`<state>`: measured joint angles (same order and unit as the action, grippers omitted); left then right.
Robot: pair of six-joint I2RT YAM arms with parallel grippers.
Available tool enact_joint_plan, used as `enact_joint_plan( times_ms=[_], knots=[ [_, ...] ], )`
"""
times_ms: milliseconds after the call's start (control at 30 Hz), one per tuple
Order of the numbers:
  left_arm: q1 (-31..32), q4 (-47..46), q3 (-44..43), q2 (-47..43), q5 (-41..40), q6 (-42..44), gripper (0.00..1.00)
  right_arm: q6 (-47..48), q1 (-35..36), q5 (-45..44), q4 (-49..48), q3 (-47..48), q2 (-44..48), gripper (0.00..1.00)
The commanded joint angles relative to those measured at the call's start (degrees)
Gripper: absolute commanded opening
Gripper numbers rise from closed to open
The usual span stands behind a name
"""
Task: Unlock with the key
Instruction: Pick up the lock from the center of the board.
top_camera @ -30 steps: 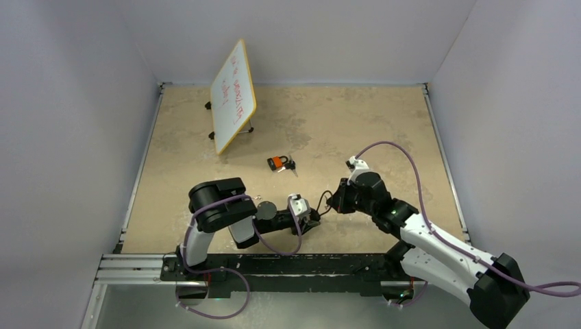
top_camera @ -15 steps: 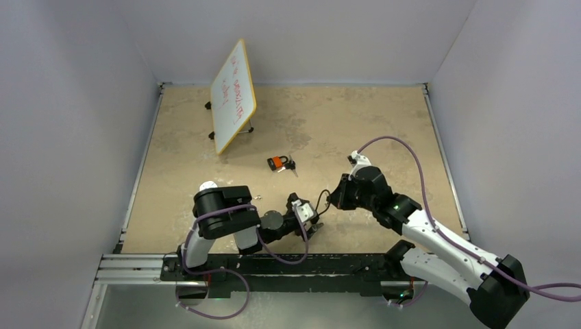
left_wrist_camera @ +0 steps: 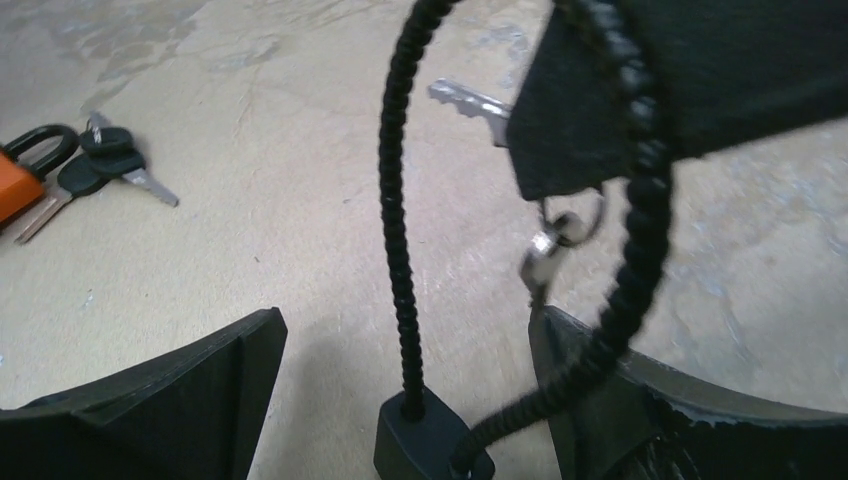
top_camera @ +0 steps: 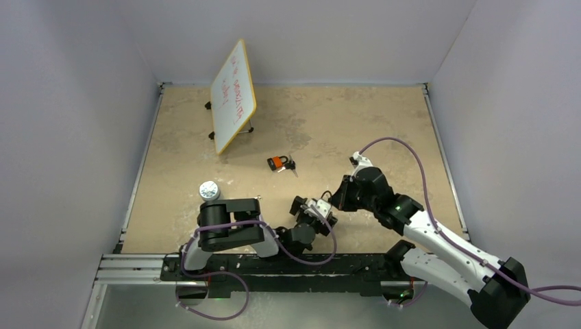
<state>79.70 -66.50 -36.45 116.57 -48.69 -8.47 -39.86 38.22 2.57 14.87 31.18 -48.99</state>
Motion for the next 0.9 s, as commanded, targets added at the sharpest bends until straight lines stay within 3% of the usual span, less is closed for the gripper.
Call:
enact_joint_plan(
  times_ms=[0, 233, 333, 500, 633, 867],
  knots=[
    [0.3, 15.4, -5.3, 0.7, -9.4, -10.1, 0.95, -0.8, 0.0, -0.2, 1.5, 1.1, 2.2, 0.00],
    [0.7, 17.5, -4.2, -0.2, -9.7, -15.7, 0.64, -0.8, 0.1, -0.8, 2.4, 1.0, 3.2, 0.00],
    [1.5, 18.3, -3.8, -0.6, -9.9, -17.0, 0.64, -0.8, 0.0, -1.0, 2.4, 0.9, 3.4, 0.00],
    [3.5, 18.3, -3.1, -1.5, -11.8, -18.2, 0.76, -0.7, 0.0, -1.5, 2.8, 0.8, 3.8, 0.00],
    [3.7, 18.4, -2.0, -2.0, -12.4, -19.4, 0.72, -0.7, 0.0, -1.7, 3.1, 0.6, 4.5, 0.00],
    [3.7, 18.0, -0.7, -3.8, -11.4, -19.0, 0.37, -0.8, 0.0, -1.8, 3.5, 0.3, 5.3, 0.00]
  ],
)
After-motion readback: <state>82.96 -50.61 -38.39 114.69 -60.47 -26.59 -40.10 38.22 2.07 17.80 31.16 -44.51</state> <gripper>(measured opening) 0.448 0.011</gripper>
